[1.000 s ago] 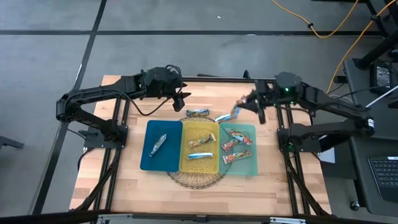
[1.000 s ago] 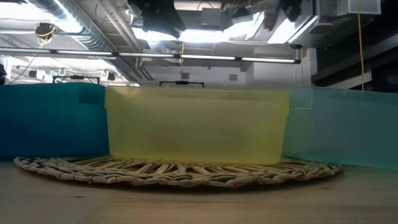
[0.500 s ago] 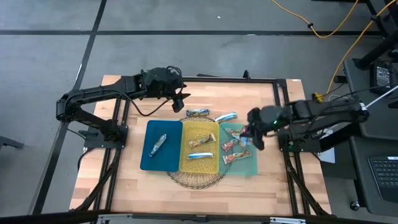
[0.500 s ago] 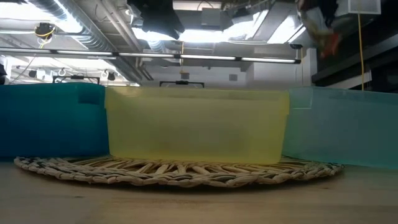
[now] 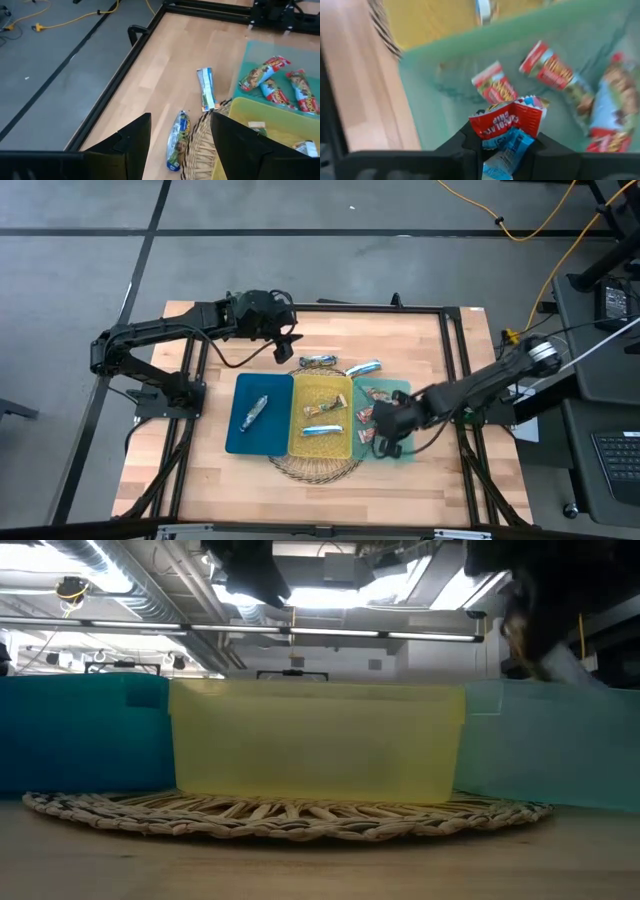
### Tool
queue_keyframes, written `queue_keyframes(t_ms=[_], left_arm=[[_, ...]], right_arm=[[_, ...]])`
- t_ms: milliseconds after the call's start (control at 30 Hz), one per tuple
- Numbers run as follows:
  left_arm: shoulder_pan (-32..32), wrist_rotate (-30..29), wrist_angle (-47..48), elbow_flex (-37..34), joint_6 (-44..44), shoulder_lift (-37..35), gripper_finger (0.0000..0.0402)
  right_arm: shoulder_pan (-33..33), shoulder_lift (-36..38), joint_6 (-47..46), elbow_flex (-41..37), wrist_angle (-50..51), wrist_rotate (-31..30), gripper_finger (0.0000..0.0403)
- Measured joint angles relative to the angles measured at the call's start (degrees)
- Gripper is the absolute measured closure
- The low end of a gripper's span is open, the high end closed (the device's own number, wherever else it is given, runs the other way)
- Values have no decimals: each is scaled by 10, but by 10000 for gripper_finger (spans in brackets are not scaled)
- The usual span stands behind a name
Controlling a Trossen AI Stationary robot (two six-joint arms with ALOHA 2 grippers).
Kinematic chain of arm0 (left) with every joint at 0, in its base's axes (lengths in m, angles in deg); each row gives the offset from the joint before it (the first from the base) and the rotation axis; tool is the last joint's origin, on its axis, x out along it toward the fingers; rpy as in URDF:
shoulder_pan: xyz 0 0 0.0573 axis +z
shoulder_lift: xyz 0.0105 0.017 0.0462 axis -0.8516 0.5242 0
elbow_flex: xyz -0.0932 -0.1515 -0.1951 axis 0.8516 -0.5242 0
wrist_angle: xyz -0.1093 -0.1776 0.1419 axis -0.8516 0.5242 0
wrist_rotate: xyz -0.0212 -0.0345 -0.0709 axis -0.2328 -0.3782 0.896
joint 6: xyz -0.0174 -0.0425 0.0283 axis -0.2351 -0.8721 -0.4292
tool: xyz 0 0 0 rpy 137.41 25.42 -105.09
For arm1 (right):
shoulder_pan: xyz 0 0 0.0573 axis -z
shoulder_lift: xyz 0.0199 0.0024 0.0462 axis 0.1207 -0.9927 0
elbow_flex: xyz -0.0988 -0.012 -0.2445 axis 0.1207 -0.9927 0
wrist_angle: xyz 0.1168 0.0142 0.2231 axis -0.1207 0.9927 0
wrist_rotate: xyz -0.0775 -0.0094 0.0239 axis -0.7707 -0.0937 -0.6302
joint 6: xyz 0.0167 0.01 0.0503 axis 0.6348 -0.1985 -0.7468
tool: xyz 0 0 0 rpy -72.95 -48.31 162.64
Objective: Pick and place Granola Bars by type
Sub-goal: Put the red granola bar into the green bin, then put the blue granola bar into the blue bin
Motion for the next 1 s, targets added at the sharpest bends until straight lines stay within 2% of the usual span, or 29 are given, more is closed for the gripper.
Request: queue_keyframes(t_ms=[133,400,533,667,833,1000], left_arm=[[0,19,0,0,8,0,205],[0,23,0,0,23,0,206],[0,23,0,0,25,0,204],[0,23,0,0,30,0,207],[0,23,-1,0,30,0,206],[0,23,2,0,30,0,207]], right_arm=[[-17,-51,-35,0,3,12,340],[-24,-126,-54,0,-6,101,334],[-23,-147,-43,0,-17,133,337],[-20,-156,-40,0,-37,140,335],[-10,-157,-39,0,-80,140,310],[1,-157,-41,0,-91,138,263]])
